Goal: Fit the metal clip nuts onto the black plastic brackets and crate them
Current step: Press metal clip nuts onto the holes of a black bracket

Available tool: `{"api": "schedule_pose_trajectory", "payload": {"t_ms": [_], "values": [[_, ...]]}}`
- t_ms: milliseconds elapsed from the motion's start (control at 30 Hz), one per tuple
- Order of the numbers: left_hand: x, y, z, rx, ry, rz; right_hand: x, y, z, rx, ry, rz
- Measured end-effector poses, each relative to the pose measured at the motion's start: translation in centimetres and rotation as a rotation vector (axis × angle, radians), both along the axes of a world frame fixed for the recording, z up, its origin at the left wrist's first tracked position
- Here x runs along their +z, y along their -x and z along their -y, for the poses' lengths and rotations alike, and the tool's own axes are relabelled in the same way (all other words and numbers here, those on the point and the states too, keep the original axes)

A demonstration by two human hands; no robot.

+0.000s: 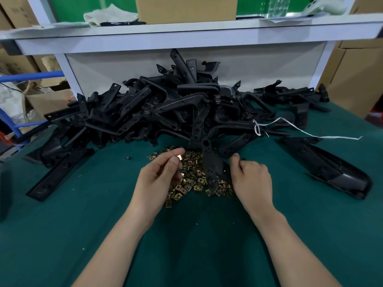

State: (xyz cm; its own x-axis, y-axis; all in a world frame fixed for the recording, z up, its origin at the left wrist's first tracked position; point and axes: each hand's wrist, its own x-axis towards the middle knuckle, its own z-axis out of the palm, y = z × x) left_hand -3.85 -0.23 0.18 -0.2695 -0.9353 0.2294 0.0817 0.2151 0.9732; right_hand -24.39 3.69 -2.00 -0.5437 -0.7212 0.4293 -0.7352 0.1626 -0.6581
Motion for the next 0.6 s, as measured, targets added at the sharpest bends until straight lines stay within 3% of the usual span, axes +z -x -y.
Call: {"api": "schedule_pose_trajectory", "payload": {"t_ms": [600], "values": [[0.88, -0.13, -0.58, 0.018, 0.008, -0.050, -0.11, 0.01, 0.12, 0.009, -0.016, -0.057]]}}
